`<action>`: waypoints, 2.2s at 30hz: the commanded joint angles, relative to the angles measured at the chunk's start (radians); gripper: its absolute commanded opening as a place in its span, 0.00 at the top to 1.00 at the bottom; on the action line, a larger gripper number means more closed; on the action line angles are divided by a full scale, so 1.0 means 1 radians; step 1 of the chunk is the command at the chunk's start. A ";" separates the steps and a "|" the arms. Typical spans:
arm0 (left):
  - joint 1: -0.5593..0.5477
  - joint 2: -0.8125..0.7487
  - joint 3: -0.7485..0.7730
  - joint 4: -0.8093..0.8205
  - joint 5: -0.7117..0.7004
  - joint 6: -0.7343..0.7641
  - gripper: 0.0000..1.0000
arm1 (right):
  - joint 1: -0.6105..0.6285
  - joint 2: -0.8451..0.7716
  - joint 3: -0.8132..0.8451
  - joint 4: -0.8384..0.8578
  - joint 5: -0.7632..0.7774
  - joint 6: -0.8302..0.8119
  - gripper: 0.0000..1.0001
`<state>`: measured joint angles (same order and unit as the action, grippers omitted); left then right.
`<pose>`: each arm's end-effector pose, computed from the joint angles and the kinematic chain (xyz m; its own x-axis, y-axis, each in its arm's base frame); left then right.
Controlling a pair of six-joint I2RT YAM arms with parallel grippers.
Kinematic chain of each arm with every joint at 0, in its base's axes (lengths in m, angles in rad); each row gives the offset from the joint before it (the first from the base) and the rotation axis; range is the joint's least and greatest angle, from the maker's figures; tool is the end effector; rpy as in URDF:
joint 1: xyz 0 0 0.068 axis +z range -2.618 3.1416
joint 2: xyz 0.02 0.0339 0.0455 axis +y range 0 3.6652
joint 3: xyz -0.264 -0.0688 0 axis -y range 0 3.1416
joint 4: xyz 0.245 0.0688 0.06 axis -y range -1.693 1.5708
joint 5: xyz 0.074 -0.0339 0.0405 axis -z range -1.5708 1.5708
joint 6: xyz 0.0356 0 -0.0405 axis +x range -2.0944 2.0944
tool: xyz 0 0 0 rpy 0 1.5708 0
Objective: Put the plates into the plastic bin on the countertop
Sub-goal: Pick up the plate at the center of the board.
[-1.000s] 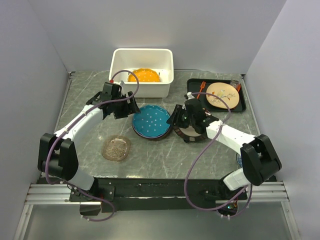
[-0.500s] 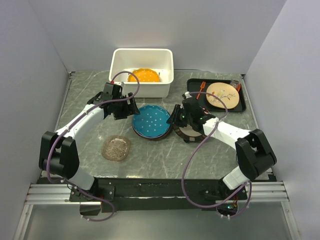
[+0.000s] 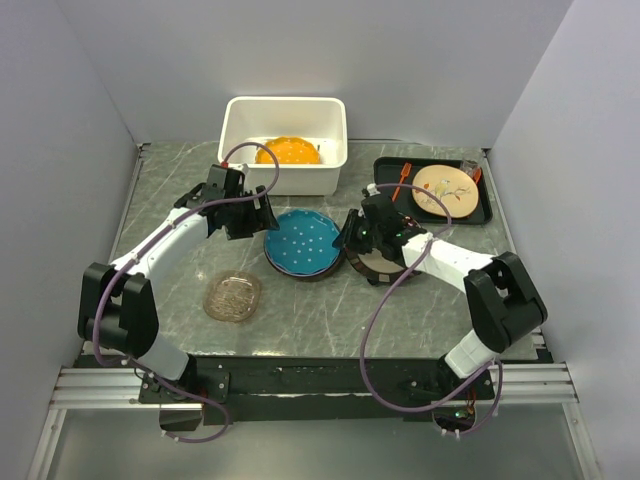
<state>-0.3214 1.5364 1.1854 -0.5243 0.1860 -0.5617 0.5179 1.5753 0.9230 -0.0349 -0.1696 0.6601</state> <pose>0.3124 -0.1109 0.2658 -0.8417 -0.2714 -0.4667 -0.0301 0.8867 -0.4615 0.2895 0.1719 0.2073 -0.8041 0.2374 -0.5450 -0.1370 0.8180 0.5586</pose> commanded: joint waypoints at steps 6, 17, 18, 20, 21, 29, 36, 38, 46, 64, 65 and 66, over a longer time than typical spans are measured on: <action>0.001 0.005 0.040 -0.005 -0.013 0.022 0.19 | -0.006 0.035 0.037 0.027 -0.002 -0.010 0.72; 0.001 0.004 0.033 -0.014 -0.020 0.031 0.18 | -0.004 0.054 0.037 0.032 -0.025 -0.013 0.71; 0.001 0.005 0.031 -0.016 -0.022 0.032 0.18 | -0.005 0.045 0.028 0.061 -0.037 -0.019 0.71; 0.001 0.008 0.029 -0.016 -0.020 0.032 0.18 | -0.006 0.032 0.020 0.102 -0.096 -0.017 0.67; 0.001 0.011 0.028 -0.014 -0.019 0.034 0.18 | -0.006 0.019 0.020 0.112 -0.109 -0.017 0.65; 0.001 0.019 0.011 -0.011 -0.017 0.037 0.17 | -0.004 -0.050 0.030 0.107 -0.121 -0.014 0.52; 0.001 0.022 0.002 -0.003 -0.013 0.036 0.17 | -0.006 -0.078 0.030 0.001 0.024 -0.033 0.54; 0.001 0.025 0.002 -0.002 -0.011 0.034 0.17 | -0.009 -0.074 0.025 -0.013 0.036 -0.036 0.55; 0.001 0.027 0.006 -0.003 -0.010 0.034 0.17 | -0.010 -0.020 0.031 -0.007 0.028 -0.036 0.55; 0.001 0.027 0.008 -0.011 -0.008 0.032 0.16 | -0.009 0.026 0.042 0.006 0.018 -0.034 0.85; 0.001 0.027 0.008 -0.011 -0.008 0.032 0.16 | -0.009 0.022 0.042 0.004 0.019 -0.034 0.86; 0.001 0.028 0.008 -0.011 -0.008 0.032 0.16 | -0.009 0.017 0.042 0.004 0.021 -0.034 0.87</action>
<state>-0.3214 1.5673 1.1858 -0.5430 0.1780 -0.5388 0.5163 1.6165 0.9310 -0.0471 -0.1528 0.6373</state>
